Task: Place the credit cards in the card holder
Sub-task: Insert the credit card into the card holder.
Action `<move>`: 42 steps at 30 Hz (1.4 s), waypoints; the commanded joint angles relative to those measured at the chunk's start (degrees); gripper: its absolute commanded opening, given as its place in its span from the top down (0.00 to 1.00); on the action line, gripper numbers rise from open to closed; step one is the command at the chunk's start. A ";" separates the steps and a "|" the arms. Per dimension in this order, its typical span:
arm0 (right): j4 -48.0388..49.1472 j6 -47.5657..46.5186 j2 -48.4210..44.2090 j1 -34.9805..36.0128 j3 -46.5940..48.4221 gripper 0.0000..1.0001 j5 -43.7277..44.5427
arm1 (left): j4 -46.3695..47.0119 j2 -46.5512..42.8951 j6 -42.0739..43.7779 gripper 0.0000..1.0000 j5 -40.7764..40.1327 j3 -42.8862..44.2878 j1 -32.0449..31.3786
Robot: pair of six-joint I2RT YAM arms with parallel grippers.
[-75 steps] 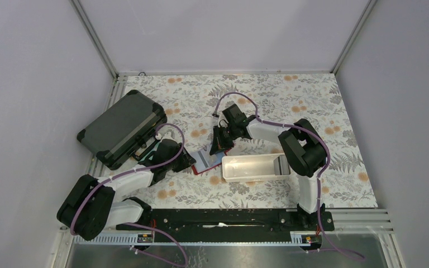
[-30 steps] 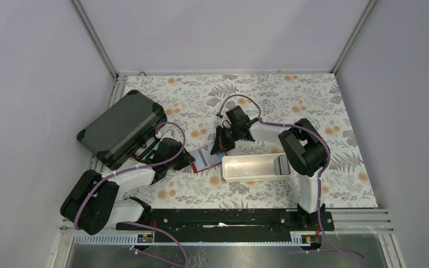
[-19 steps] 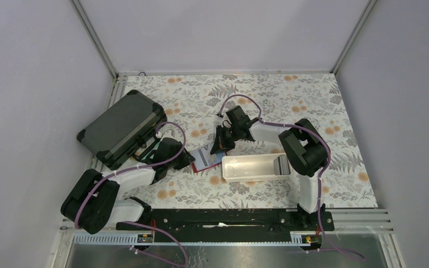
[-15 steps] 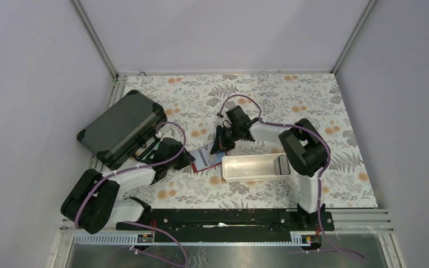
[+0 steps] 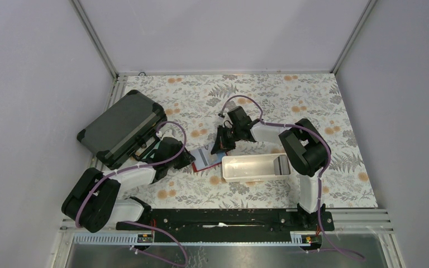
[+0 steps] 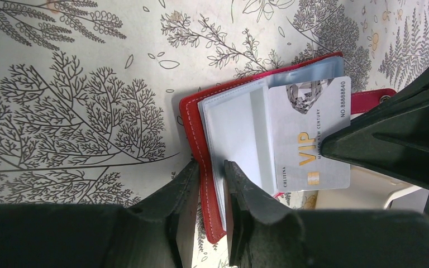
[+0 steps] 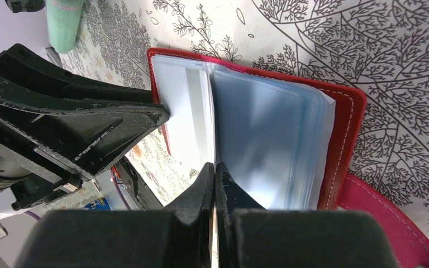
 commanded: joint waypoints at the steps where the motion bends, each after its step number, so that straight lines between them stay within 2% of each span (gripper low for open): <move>1: 2.55 -1.18 -0.94 0.72 -0.83 1.00 -0.70 | -6.87 3.35 2.47 0.76 -2.40 -1.00 -0.14; 7: 5.60 -0.56 -0.85 0.75 -2.25 1.00 -1.61 | -6.41 3.89 2.32 0.76 -1.95 -0.95 -0.14; 25: 4.33 0.00 -5.83 0.57 -3.41 1.00 2.20 | -6.79 3.47 2.32 0.77 -2.03 -1.22 0.11; 42: 4.26 -0.27 -3.19 0.60 -2.54 1.00 1.11 | -6.94 3.50 2.41 0.77 -1.85 -1.22 0.21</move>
